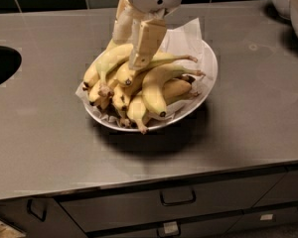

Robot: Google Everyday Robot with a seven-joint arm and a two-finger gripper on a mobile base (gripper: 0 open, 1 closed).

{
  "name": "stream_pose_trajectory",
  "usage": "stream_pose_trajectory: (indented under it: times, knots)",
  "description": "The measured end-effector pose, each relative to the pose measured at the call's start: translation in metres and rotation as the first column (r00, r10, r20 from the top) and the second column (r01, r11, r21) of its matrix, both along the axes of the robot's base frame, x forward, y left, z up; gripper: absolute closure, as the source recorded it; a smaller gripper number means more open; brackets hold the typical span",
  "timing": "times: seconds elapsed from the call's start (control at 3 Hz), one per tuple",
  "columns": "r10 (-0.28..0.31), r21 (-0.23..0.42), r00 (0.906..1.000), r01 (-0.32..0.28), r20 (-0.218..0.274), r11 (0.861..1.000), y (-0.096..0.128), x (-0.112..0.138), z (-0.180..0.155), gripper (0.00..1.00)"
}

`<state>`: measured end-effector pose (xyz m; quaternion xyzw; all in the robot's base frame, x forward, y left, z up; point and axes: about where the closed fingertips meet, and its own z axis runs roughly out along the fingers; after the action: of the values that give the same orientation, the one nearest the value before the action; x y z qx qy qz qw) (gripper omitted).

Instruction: Pick banana from white bowl

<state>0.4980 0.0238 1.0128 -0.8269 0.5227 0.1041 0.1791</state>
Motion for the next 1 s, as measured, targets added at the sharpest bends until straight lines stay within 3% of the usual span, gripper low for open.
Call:
stream_pose_trajectory:
  times: [1.0]
  knots:
    - [-0.005, 0.008, 0.9985, 0.006, -0.054, 1.000, 0.0042, -0.0043, -0.0082, 0.48]
